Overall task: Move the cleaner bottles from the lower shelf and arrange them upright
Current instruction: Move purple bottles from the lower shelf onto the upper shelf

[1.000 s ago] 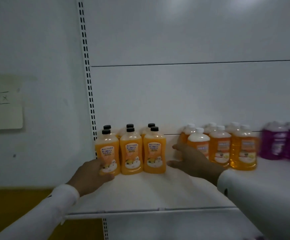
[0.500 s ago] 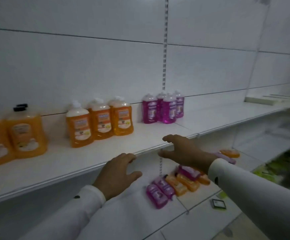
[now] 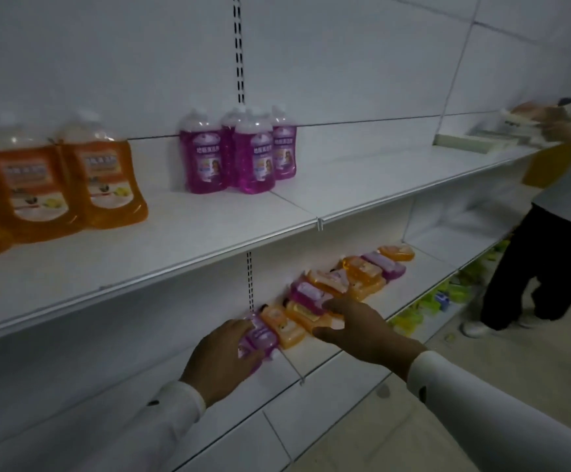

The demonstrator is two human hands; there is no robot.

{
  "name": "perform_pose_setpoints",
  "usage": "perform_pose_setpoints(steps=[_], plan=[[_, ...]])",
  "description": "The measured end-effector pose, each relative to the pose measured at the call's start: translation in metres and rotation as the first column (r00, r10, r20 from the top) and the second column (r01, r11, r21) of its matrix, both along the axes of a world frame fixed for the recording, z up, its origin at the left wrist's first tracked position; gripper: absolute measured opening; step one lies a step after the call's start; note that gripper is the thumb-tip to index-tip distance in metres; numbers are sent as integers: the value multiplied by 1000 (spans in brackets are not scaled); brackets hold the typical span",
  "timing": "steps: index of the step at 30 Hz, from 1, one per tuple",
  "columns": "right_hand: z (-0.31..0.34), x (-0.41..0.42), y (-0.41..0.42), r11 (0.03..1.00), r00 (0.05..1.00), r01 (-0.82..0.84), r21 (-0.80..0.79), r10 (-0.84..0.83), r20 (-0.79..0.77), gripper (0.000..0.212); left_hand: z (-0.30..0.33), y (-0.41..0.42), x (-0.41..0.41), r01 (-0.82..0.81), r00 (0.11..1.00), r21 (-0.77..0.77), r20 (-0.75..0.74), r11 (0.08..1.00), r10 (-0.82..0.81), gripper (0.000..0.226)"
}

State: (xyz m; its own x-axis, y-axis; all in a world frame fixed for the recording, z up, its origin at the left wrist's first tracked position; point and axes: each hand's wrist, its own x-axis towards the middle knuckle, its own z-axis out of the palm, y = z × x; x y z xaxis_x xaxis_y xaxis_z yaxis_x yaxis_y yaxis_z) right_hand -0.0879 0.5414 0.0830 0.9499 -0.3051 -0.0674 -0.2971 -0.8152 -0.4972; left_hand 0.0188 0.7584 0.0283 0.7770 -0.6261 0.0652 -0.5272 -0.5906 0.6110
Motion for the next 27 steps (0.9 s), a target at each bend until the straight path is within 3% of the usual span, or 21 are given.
perform_pose_setpoints(steps=[8, 11, 15, 20, 27], plan=[[-83, 103, -41, 995, 978, -83, 52, 92, -188, 64, -70, -35, 72, -153, 977, 26, -146, 988, 155, 53], [-109, 131, -48, 986, 958, -140, 90, 158, -239, 58, -89, -41, 83, -231, 952, 51, -196, 972, 237, 57], [-141, 157, -60, 957, 922, -244, 157, 280, -268, 47, -115, -51, 88, -300, 922, 100, -225, 949, 315, 40], [-186, 180, -77, 914, 884, -325, 245, 385, -264, 39, -142, -77, 87, -409, 870, 120, -248, 905, 426, 46], [-244, 208, -96, 887, 864, -399, 232, 449, -228, 26, -186, -99, 92, -561, 781, 184, -205, 807, 590, 50]])
